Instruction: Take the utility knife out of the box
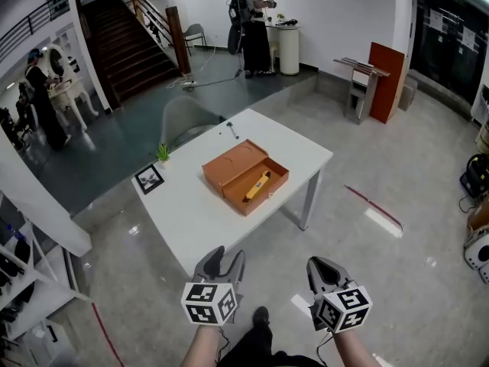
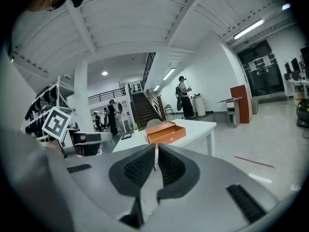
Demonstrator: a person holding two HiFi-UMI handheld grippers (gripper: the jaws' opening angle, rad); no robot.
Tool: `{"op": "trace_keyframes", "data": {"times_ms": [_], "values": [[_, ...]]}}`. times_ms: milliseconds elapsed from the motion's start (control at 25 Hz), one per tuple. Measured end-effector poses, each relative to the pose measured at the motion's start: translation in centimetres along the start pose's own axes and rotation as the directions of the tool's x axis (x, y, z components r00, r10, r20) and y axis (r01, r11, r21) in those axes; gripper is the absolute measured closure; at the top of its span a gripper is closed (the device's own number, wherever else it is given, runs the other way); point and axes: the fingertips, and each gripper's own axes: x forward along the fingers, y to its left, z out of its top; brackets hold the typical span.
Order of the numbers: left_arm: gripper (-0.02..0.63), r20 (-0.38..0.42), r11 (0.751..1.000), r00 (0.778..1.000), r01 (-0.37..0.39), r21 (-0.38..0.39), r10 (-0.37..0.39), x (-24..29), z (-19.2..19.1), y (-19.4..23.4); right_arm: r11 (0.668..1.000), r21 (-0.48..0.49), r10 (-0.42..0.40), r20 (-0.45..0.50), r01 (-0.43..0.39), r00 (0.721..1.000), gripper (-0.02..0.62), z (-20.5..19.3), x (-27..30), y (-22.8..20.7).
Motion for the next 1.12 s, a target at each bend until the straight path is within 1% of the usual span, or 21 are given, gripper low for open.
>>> {"op": "trace_keyframes", "data": {"times_ms": [200, 600, 760, 1120], "values": [[0.422, 0.003, 1.0, 1.0, 0.015, 0.017, -0.015, 4.4, 2.4, 2.8, 0.999, -0.02, -0.026, -0.008, 0.026, 1.0, 0.592, 1.1, 4.6, -1.5], [0.422, -0.002, 0.997, 0.998, 0.057, 0.044, -0.057, 11.4, 6.0, 7.1, 0.997, 0.005, -0.075, 0.008, 0.075, 0.997, 0.592, 4.4, 11.7, -2.7], [0.422, -0.003, 0.996, 0.998, 0.07, 0.053, -0.07, 13.7, 7.0, 8.0, 0.995, -0.017, -0.096, 0.012, 0.096, 0.995, 0.592, 5.0, 13.6, -3.7], [0.422, -0.029, 0.993, 0.996, 0.086, 0.076, -0.084, 17.7, 8.4, 8.6, 0.992, 0.018, -0.125, 0.021, 0.125, 0.992, 0.592, 6.4, 16.2, -6.3]]}}
